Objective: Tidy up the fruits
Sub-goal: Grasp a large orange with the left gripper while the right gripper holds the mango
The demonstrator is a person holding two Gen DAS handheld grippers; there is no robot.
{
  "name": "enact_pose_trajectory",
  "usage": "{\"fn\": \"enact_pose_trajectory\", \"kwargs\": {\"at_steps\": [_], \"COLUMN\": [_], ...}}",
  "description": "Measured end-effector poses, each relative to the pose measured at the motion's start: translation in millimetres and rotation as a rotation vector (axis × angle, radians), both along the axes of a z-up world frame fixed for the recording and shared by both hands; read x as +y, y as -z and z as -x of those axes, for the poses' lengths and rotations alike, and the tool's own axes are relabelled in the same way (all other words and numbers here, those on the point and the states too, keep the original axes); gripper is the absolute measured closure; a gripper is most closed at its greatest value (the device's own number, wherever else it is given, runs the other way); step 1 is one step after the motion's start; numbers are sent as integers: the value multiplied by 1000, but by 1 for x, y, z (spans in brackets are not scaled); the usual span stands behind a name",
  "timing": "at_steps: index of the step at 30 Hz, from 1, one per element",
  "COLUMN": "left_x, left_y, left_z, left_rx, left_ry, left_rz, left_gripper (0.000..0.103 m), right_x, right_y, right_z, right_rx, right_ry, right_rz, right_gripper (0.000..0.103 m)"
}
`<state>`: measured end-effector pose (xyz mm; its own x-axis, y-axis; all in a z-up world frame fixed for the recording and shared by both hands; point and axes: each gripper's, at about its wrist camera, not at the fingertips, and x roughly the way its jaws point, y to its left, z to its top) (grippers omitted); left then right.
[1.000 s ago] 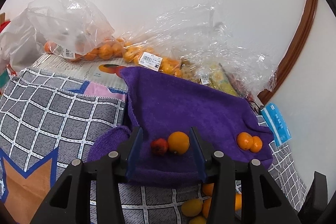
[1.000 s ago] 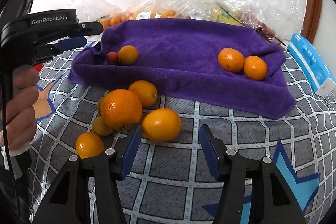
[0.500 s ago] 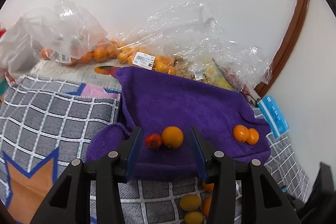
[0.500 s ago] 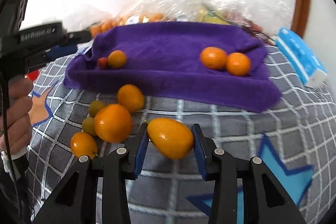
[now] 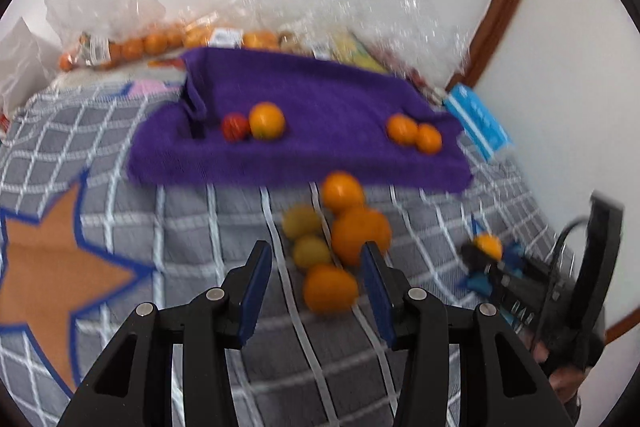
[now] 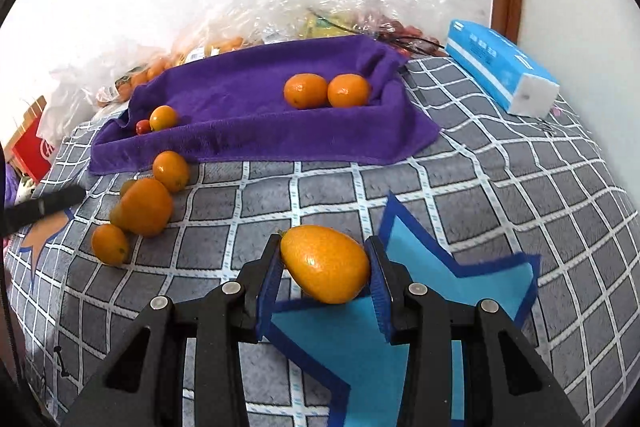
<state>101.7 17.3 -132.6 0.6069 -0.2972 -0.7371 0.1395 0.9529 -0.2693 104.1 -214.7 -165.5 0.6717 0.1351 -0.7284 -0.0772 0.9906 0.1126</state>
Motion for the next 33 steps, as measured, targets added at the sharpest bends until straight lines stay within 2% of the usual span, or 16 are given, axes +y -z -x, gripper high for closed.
{"fn": "enact_pose_trajectory", "kwargs": {"at_steps": [7, 10, 12, 14, 18, 23, 29, 33], "left_x": [-19, -24, -28, -27, -18, -22, -15, -12], "left_y": [21, 26, 26, 26, 29, 30, 29, 30], "left_z": [3, -3, -3, -1, 2, 4, 3, 3], "left_rx": [52, 66, 40, 20, 0, -20, -15, -15], "left_ry": [14, -6, -19, -29, -40, -44, -48, -68], "left_rz": [-23, -48, -91, -114, -85, -119, -40, -23], "left_gripper": [59, 60, 66, 66, 66, 66, 67, 67], "right_x": [9, 11, 11, 11, 15, 22, 19, 24], "right_y": [-4, -2, -2, -3, -2, -1, 1, 3], "right_z": [8, 5, 6, 8, 7, 7, 5, 3], "right_rx": [-50, -38, -39, -45, -40, -36, -16, 2], "right_ry": [-24, -31, -31, -37, -51, -72, -57, -62], "right_rz": [39, 43, 43, 37, 49, 80, 79, 106], "right_gripper": [62, 62, 62, 62, 62, 62, 62, 62]}}
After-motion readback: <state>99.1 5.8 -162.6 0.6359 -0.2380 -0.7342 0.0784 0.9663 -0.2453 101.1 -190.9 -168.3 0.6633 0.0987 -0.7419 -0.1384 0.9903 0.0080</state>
